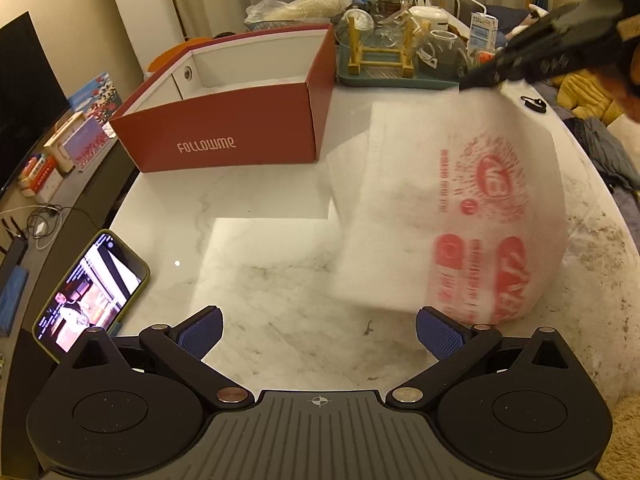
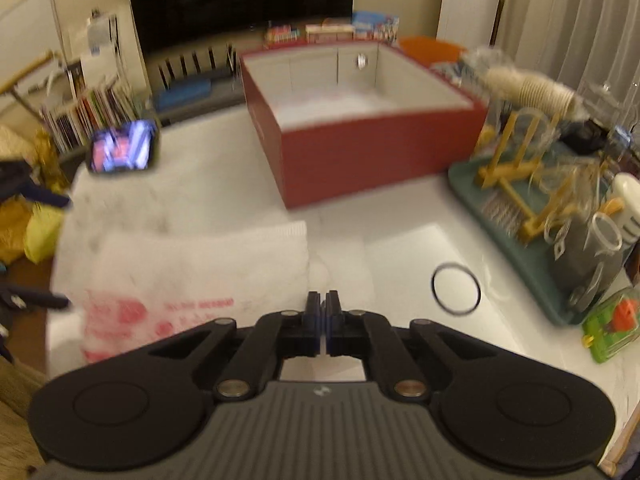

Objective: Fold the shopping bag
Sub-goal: 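Lift the bag edge with the right gripper, flip it over, release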

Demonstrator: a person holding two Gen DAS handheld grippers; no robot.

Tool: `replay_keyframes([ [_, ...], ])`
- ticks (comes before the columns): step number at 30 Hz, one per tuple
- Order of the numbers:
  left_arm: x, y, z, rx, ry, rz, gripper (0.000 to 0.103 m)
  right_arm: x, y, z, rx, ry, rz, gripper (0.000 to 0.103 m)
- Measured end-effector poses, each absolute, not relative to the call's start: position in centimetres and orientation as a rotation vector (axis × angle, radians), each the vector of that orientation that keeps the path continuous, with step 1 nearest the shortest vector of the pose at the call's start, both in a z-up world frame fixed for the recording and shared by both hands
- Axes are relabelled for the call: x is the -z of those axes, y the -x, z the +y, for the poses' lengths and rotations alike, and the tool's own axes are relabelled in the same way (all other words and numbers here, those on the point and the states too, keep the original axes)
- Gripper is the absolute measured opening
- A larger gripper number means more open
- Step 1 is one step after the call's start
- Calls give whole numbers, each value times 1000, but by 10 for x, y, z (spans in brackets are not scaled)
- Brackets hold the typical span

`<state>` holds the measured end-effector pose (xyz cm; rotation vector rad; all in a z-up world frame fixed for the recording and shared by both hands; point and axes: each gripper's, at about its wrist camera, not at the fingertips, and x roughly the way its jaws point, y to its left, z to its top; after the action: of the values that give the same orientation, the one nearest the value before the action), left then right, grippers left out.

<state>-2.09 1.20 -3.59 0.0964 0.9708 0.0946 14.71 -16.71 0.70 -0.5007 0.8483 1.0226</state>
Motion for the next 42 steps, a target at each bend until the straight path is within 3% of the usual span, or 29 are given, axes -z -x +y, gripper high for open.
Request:
replay_keyframes([
  [10,24,27,23,-103,-90,904,103,-147,-156,-165,-971,442,517,1],
  [13,22,29,23,-103,-88,885,103,-171,-148,-166,-1020,413,504,2],
  [16,23,28,22,-81,-78,886,103,-154,-128,-165,-1070,412,592,2],
  [23,30,23,12,-33,-160,925,103,8,-84,-156,-1118,296,1199,10],
  [26,32,24,14,-35,-173,949,103,32,-58,-156,-1104,314,1294,10],
  [29,41,20,17,-37,-162,993,103,14,-53,-159,-1083,348,1226,20],
  [30,44,19,16,-37,-160,1012,103,5,-54,-159,-1052,372,1178,31],
  [32,52,16,14,-35,-164,1054,103,-9,-60,-158,-953,444,1091,44],
  [39,58,14,-1,-8,-202,1068,103,-26,-71,-146,-781,635,872,45],
  [42,55,16,-5,2,-207,1064,103,-6,-59,-133,-824,886,749,45],
])
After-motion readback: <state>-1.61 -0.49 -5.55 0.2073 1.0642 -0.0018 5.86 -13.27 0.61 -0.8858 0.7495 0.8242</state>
